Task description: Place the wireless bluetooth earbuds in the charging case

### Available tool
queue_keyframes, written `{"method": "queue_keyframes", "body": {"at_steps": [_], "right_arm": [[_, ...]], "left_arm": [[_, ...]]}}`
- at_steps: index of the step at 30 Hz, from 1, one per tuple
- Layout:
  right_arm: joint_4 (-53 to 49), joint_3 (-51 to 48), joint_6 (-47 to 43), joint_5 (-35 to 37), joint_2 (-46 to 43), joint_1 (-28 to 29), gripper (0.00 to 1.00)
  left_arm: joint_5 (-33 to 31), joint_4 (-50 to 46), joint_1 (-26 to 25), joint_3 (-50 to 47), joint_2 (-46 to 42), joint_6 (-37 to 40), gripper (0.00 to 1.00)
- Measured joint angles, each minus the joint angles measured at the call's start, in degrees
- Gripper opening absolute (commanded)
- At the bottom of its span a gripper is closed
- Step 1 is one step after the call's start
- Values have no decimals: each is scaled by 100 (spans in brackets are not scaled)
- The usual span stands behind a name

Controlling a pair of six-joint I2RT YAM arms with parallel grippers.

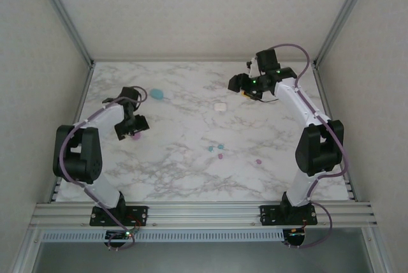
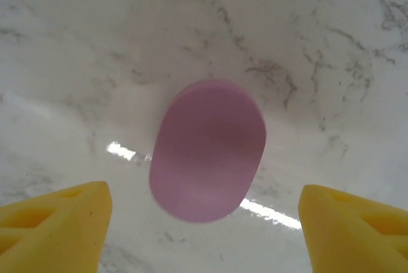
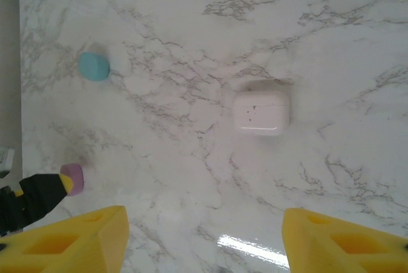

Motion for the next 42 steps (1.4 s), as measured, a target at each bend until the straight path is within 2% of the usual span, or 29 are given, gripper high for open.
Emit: {"method": "queue_keyframes", "body": {"at_steps": [7, 16, 21, 25, 29, 37, 42], "right_arm": [[-39, -13, 2, 0, -7, 0, 66], [-17, -321, 72, 0, -280, 0, 67], [26, -544, 136, 2, -535, 0, 67], [35, -846, 160, 4, -737, 0, 67], [92, -1207, 177, 26, -922, 0, 67], [111, -1838, 177, 315, -1408, 0, 68], [85, -2133, 197, 741, -1829, 0, 69]], "left_arm": [[7, 2, 0, 37, 291, 186, 67], [50, 48, 0, 210, 656, 551, 51], [258, 7, 0, 339, 675, 918, 34], [514, -2, -81, 424, 673, 1180, 33], [651, -24, -616, 466, 673, 1493, 33], [883, -39, -2566, 962, 778, 2398, 34], [879, -46, -3141, 1025, 1008, 2951, 34]]}}
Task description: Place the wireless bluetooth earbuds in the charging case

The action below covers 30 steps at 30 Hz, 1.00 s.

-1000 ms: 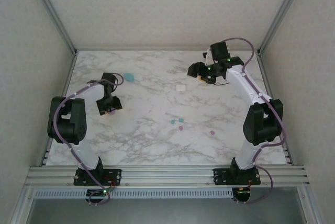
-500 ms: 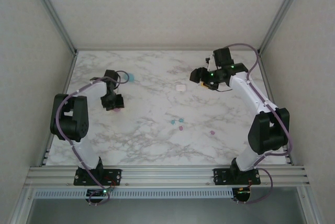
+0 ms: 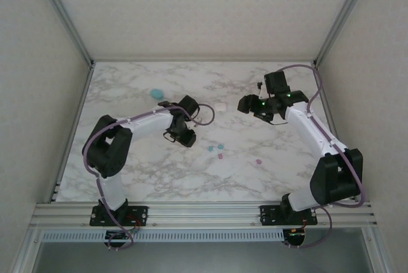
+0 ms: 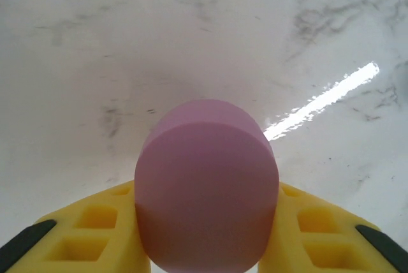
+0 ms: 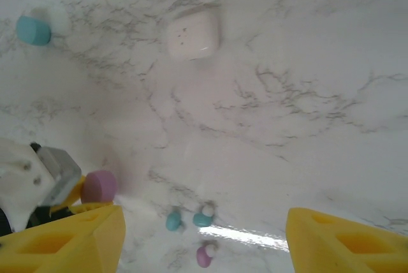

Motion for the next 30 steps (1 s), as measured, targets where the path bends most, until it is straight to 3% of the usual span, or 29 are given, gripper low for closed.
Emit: {"method": "queue_keyframes", "body": {"at_steps": [10, 18, 21, 24, 28, 30], "right_arm": [[-7, -350, 83, 671, -529, -7, 69], [391, -564, -275, 675, -590, -15, 69], [758, -752, -745, 586, -623, -15, 69], [1154, -916, -1364, 411, -673, -15, 68], [1609, -1108, -2872, -186, -693, 109, 66], [1585, -1110, -3886, -496, -645, 328, 65]], "left_arm": [[-44, -94, -83, 85, 273, 1045, 41], [-264, -111, -59, 7, 90, 1449, 77], [-232, 9, 92, -249, -535, 1292, 79], [-192, 356, 481, -710, -1690, 935, 79], [-343, 997, 1165, -1478, -3582, 184, 84], [-525, 1290, 1401, -1849, -4470, -208, 92]]}}
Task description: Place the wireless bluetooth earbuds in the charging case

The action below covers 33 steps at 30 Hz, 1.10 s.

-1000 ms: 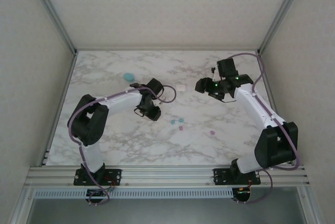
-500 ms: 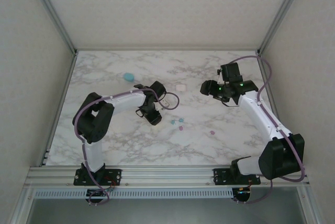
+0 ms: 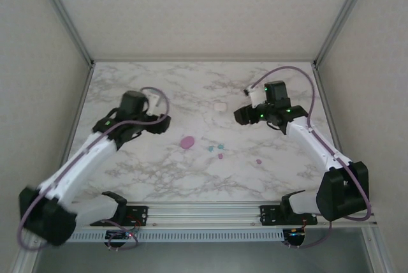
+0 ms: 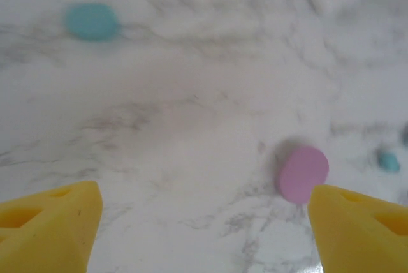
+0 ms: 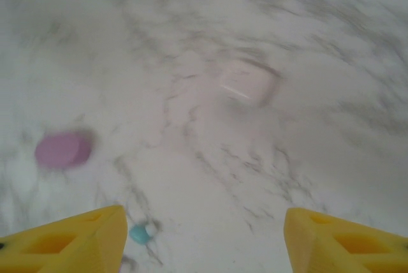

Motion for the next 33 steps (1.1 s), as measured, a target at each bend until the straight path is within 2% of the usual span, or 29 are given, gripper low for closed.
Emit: {"method": "queue_keyframes", "body": {"at_steps": [1, 5, 8, 12, 20, 33], "right_arm": [[-90, 37, -549, -153, 68, 138, 64], [-590, 461, -2328, -490, 767, 684, 61], [-837, 839, -3265, -544, 1447, 1040, 61], [-922, 1150, -4081, -544, 2175, 1478, 61], [-807, 1663, -5071, -546, 3112, 1904, 62], [-767, 2527, -5451, -498, 4109, 2247, 61]], "left_arm": [[-109, 129, 57, -195, -411, -195, 99], [-562, 476, 173, -953, -1738, -852, 100], [-876, 514, 223, -1318, -2286, -1209, 100], [-1185, 463, 240, -1495, -2553, -1495, 100], [-1467, 214, 251, -1589, -2693, -1622, 100], [-1585, 83, 262, -1615, -2750, -1606, 100]]}}
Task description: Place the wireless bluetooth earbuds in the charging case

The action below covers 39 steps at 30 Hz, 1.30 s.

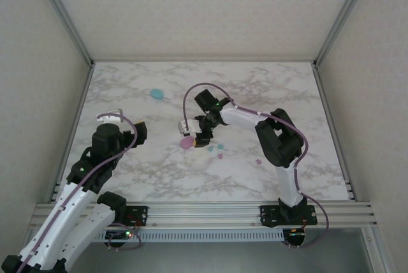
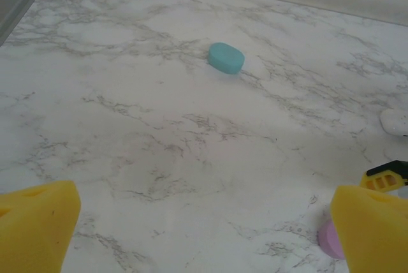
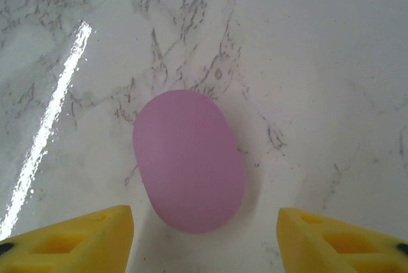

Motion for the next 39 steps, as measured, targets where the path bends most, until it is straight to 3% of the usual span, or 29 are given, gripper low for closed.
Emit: {"method": "queue_keyframes", "body": {"at_steps": [16, 28, 39], "right_arm": [[-310, 334, -48, -20, 411, 238, 50], [-166, 195, 105, 140, 422, 240, 49], [175, -81, 566, 160, 275, 240, 33]], "left_arm": [[-22, -24, 0, -2, 61, 57, 100], [-17, -37, 0, -2, 101, 55, 100], [118, -9, 0, -2, 282, -26, 100]]}}
